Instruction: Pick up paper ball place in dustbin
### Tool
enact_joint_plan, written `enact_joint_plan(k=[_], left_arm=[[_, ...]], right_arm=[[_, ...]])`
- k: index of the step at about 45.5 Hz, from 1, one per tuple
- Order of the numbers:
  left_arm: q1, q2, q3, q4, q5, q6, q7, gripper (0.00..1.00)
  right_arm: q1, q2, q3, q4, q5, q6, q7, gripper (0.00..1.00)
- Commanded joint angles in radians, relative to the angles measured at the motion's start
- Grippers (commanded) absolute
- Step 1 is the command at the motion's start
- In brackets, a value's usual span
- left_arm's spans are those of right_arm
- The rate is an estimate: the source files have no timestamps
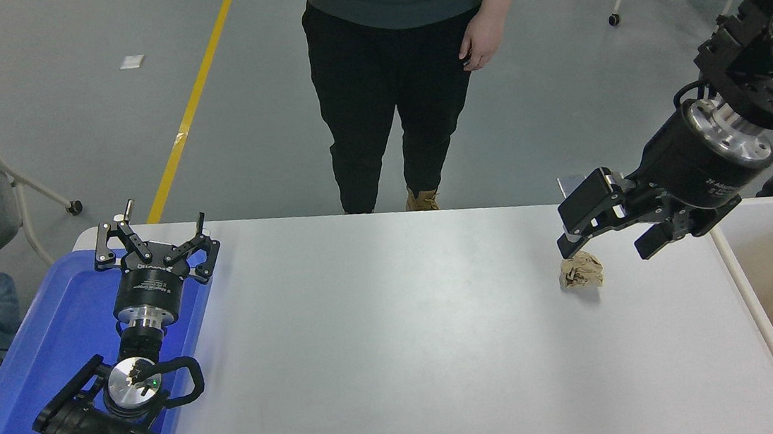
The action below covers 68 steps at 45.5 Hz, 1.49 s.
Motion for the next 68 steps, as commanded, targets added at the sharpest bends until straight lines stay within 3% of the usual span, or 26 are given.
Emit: enact_joint_plan(k=[1,38,59,68], left_arm=[[0.0,-0.002,-0.001,0.0,0.005,0.001,-0.005,1.0],[0.0,-0.002,-0.001,0.0,0.0,0.0,-0.002,1.0],[0.0,-0.002,-0.001,-0.001,0.0,0.0,-0.002,1.0],[0.0,-0.002,-0.001,-0.001,0.0,0.0,-0.002,1.0]], right_arm=[[-0.027,-0.006,0.005,-0.006,0.0,0.0,0.0,1.0],[-0.096,-0.018,0.021,-0.063,-0.002,0.0,0.0,1.0],[-0.38,-0.023,0.132,-0.324,-0.105,-0.08,0.0,1.0],[-0.533,0.04,0.177,-0.482,-0.109,-0.156,0.0,1.0]])
